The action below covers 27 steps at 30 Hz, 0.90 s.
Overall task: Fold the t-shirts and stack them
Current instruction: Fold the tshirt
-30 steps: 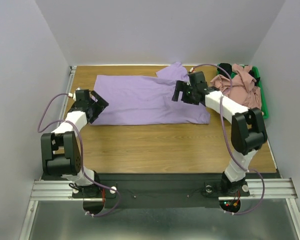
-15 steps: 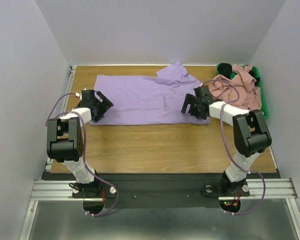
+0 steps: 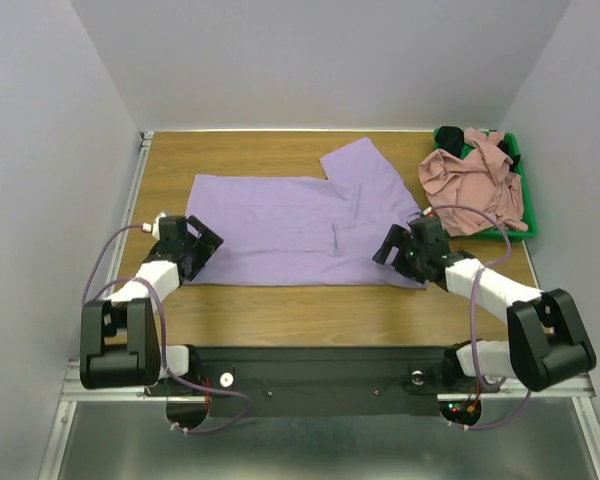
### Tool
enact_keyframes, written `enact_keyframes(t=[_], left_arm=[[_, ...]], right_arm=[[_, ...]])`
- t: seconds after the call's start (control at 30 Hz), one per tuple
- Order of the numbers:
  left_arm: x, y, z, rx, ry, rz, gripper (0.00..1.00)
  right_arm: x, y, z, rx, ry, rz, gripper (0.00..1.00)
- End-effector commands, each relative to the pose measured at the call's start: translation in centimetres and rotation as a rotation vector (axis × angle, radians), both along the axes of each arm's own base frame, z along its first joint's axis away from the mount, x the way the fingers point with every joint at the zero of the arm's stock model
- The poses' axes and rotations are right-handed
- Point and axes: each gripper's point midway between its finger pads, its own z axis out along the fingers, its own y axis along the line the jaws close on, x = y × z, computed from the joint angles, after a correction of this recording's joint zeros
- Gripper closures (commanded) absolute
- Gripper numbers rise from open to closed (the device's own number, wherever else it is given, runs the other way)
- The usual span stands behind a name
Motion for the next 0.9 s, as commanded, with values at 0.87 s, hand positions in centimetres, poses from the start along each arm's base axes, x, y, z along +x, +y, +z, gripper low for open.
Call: enact_keyframes(t=[0.87], left_arm=[[8.6, 5.0, 10.7, 0.227, -0.034, 0.096, 0.02]], right_arm=[[15.7, 1.4, 15.5, -0.178, -0.292, -0.011, 0.0]])
